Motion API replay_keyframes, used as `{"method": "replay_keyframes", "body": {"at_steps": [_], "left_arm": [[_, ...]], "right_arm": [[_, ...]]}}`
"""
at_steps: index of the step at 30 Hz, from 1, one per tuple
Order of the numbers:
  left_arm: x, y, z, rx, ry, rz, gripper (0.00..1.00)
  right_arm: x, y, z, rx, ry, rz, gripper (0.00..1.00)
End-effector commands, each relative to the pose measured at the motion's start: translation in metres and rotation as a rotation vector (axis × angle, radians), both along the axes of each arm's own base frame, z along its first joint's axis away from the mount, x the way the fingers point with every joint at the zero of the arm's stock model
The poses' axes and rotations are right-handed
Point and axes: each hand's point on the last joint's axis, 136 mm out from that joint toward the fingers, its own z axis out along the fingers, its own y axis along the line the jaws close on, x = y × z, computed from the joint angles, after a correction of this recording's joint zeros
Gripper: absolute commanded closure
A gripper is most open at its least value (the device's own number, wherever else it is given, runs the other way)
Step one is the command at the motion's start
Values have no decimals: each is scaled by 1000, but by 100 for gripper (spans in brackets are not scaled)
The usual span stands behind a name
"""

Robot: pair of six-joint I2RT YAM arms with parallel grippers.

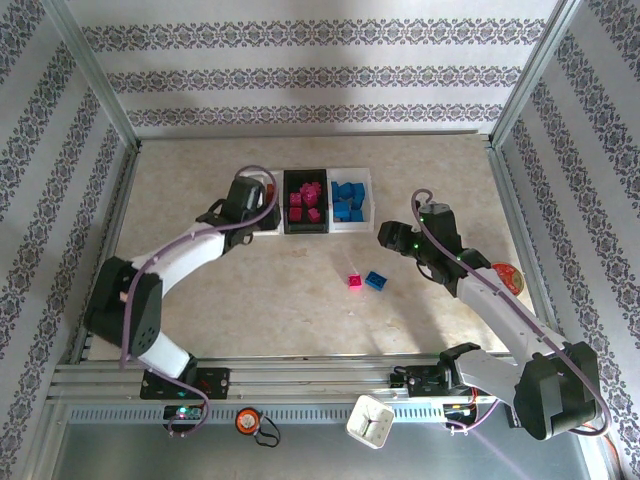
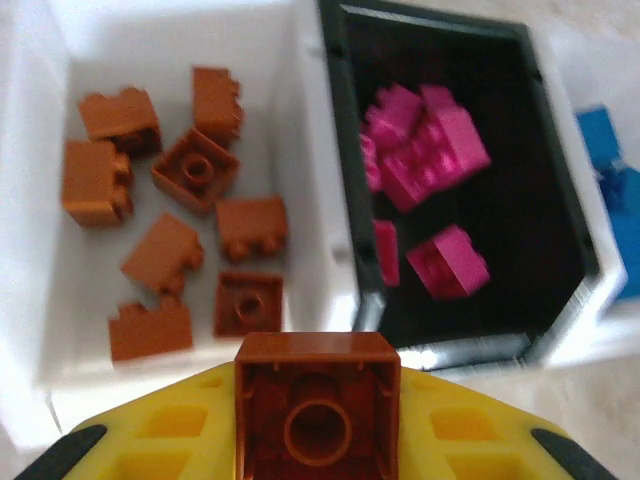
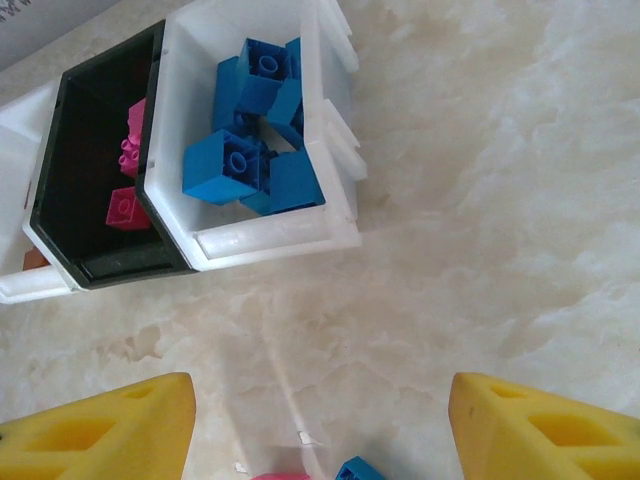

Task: Sort the legos into containers by color
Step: Place the lego in the container, then pick up the lego from the center of the table.

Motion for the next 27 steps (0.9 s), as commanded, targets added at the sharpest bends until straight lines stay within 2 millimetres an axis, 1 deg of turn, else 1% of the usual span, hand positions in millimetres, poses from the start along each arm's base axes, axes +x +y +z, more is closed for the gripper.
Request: {"method": "replay_keyframes", "body": {"at_steps": [1, 5, 9, 12, 14, 17, 19, 22, 24, 25, 27], "left_arm": [[39, 6, 12, -40, -37, 53, 74], [69, 18, -1, -21, -8, 95, 74], [90, 24, -15, 2, 34, 118, 70], [103, 27, -24, 1, 65, 127, 61], [109, 27, -26, 0, 76, 124, 54], [113, 23, -17, -23, 65, 112, 44], [112, 20, -4, -54, 44, 104, 37], [101, 13, 24, -126, -16, 87, 28], [87, 10, 43, -173, -55, 76, 23], [77, 8, 51, -200, -74, 68, 20], [54, 1, 61, -244, -98, 47, 15]], "right_arm": [[-6, 3, -2, 7, 3, 9, 32], [-13, 3, -3, 5, 6, 16, 32], [-20, 6, -5, 3, 13, 37, 31], [-28, 12, -8, 5, 24, 70, 31], [-33, 16, -12, -2, 39, 96, 30], [-39, 22, -19, -19, 60, 127, 29], [-41, 26, -22, -27, 69, 147, 29], [-44, 34, -26, -44, 85, 181, 29], [-45, 42, -29, -61, 94, 211, 29], [-45, 45, -30, -76, 98, 228, 29], [-45, 53, -35, -109, 114, 260, 29]]}}
